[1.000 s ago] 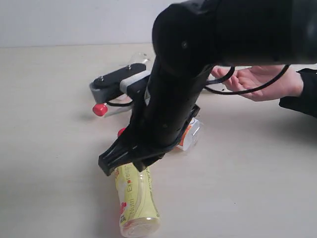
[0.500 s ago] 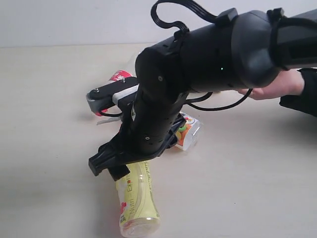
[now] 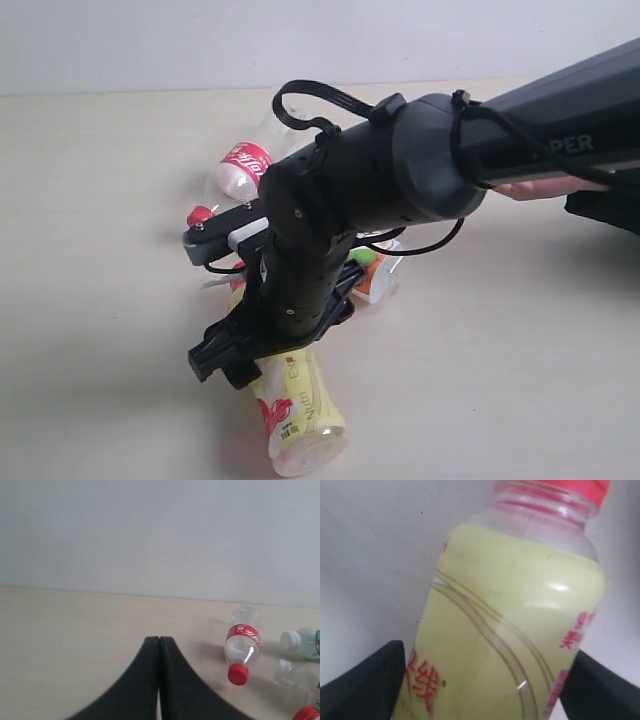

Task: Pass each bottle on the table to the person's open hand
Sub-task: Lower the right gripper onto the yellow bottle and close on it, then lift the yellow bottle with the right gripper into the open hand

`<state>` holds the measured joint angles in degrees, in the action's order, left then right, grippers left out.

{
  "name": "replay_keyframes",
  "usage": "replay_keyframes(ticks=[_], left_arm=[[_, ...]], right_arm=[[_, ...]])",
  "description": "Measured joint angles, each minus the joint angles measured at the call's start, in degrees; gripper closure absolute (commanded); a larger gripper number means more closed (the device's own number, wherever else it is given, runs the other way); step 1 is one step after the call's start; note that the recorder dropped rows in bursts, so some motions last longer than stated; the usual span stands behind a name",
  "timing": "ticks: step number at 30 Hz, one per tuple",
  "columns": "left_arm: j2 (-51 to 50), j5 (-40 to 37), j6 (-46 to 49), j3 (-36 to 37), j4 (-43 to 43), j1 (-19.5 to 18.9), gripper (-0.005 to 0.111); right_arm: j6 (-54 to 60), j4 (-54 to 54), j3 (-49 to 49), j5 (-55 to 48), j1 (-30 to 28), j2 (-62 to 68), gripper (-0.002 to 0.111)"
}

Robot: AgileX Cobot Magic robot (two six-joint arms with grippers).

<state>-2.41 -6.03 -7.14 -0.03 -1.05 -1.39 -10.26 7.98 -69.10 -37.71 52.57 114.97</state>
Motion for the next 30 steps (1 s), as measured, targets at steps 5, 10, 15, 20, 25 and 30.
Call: replay_keyframes(ticks=[5,10,15,20,25,30], left_arm=[[0.0,0.0,0.0,0.0,0.0,0.0,0.107],[0.0,0.0,0.0,0.0,0.0,0.0,0.107],[0.0,0.0,0.0,0.0,0.0,0.0,0.107],[0.0,0.0,0.0,0.0,0.0,0.0,0.107],[0.0,0.0,0.0,0.0,0.0,0.0,0.107],[0.0,0.0,0.0,0.0,0.0,0.0,0.107]], right_arm=[[0.0,-0.1,0.0,0.0,0.0,0.6,0.032],[0.1,-0.5,0.0,0.0,0.0,1.0,0.041],[0.3,-0.6,0.0,0.0,0.0,1.0,0.082],[0.3,-0.5,0.0,-0.1,0.0,1.0,0.108],[1.5,-0.5,0.0,-3.3,0.0,-0.6,0.108],[5.7,1.1,0.1,-9.0,0.0,-7.4,0.108]])
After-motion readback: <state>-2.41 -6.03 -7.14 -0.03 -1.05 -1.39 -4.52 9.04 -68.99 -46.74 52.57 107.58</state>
